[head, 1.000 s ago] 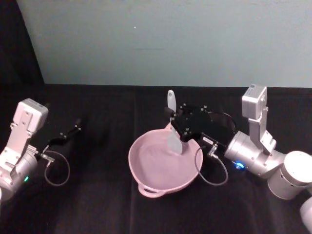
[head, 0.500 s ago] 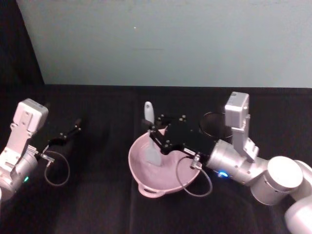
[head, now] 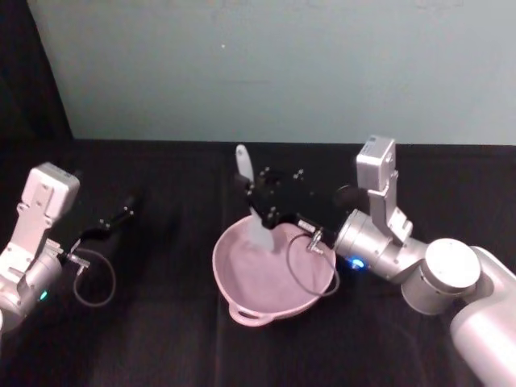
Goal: Use the one hand to pick up the spoon and stir the clear water in the bowl.
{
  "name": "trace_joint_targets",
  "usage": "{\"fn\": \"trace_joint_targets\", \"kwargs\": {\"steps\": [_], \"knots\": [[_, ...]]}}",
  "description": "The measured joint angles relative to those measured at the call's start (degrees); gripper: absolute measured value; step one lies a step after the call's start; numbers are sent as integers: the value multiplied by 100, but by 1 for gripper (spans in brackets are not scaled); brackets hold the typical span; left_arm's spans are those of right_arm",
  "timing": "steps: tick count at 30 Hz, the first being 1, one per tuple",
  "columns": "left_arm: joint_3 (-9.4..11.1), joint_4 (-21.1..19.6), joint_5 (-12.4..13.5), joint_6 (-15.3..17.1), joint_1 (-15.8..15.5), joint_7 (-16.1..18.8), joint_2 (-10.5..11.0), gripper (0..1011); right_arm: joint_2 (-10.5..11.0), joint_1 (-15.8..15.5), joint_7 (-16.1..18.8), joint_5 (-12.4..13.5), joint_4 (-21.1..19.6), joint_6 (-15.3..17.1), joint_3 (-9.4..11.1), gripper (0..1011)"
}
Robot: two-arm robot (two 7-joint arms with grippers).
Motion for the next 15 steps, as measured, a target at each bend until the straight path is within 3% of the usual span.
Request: {"fn": "trace_joint_targets", "kwargs": {"steps": [6,15], "knots": [[0,0,0,0,0,0,0,1005,84,-50,-93,-16,10,-54,159,118],[0,0,0,0,0,0,0,1005,437,-523,-159,42,-705,121,355,118]]}}
